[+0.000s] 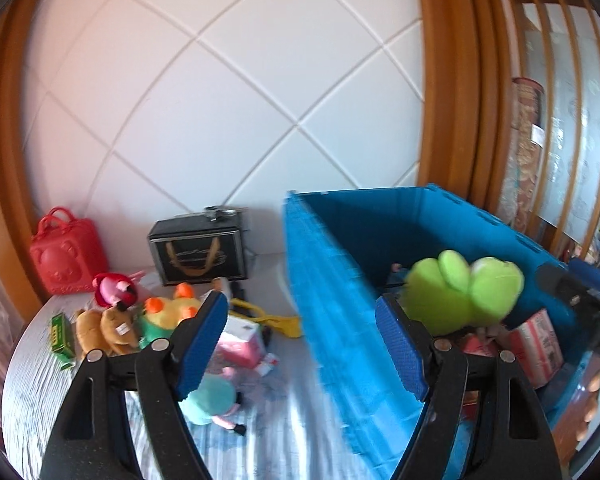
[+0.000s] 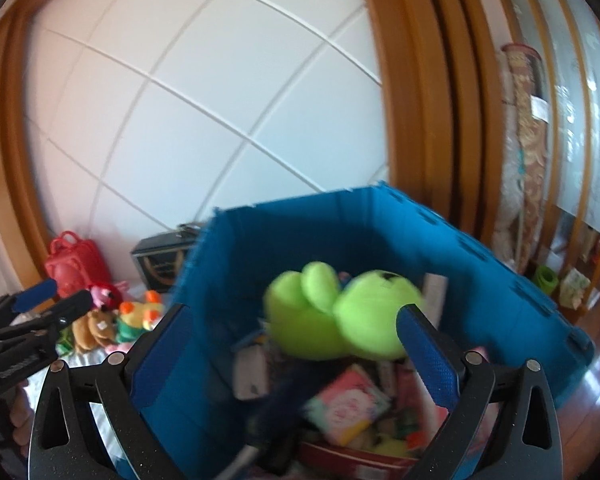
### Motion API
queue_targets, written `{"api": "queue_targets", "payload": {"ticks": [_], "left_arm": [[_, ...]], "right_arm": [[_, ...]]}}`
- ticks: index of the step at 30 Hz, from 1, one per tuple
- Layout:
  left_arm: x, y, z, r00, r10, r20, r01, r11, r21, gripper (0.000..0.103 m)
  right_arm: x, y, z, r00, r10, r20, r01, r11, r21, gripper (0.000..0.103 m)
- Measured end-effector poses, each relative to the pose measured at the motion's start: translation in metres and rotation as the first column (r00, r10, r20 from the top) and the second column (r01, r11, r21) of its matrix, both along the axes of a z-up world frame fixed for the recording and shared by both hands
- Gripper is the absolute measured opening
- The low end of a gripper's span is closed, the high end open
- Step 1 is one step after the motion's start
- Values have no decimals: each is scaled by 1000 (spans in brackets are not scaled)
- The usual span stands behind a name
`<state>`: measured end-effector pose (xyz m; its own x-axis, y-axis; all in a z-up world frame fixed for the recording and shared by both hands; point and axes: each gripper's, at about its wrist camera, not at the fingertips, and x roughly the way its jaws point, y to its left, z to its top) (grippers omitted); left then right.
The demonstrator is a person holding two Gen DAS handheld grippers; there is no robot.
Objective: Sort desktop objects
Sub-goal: 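Move both tools back from the crate to the pink pig plush, then grasp the pink-and-green pig plush with both tools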
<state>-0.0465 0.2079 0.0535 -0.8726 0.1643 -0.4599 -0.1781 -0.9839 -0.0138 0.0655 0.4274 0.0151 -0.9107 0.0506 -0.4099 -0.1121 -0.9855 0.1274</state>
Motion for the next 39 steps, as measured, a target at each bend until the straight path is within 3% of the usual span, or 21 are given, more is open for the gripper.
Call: {"api": "queue_targets", "payload": {"ticks": [7,12,16,21,26,29,39], "left_arm": [[-10,-101,-16,998,70,5,-70,998,-10,76],[-29,-169,-40,993,101,66,-99,995,-26,76],[-47,-218,-76,986,97,134,-91,995,-49,76],[-79,-258,-136,965,80,250,-58,994,-93,76],[-111,-272,-194,938,5,348,45,990,-135,76],[-129,-271,-224,917,-41,398,107,983,-147,76],[-180,-255,-298,835,-191,517,287,951,-112,76]], "right_arm": [[-7,-96,27,991,92,-99,-89,995,36,103],[-38,-174,17,982,181,-50,-178,982,55,103],[-76,-229,-27,974,221,47,-222,975,20,103],[-123,-264,-105,959,189,213,-185,982,-39,103],[-157,-276,-184,915,135,380,-112,990,-83,103],[-172,-282,-224,870,108,482,-75,993,-86,103],[-207,-305,-289,779,88,621,-48,996,-81,103]]}}
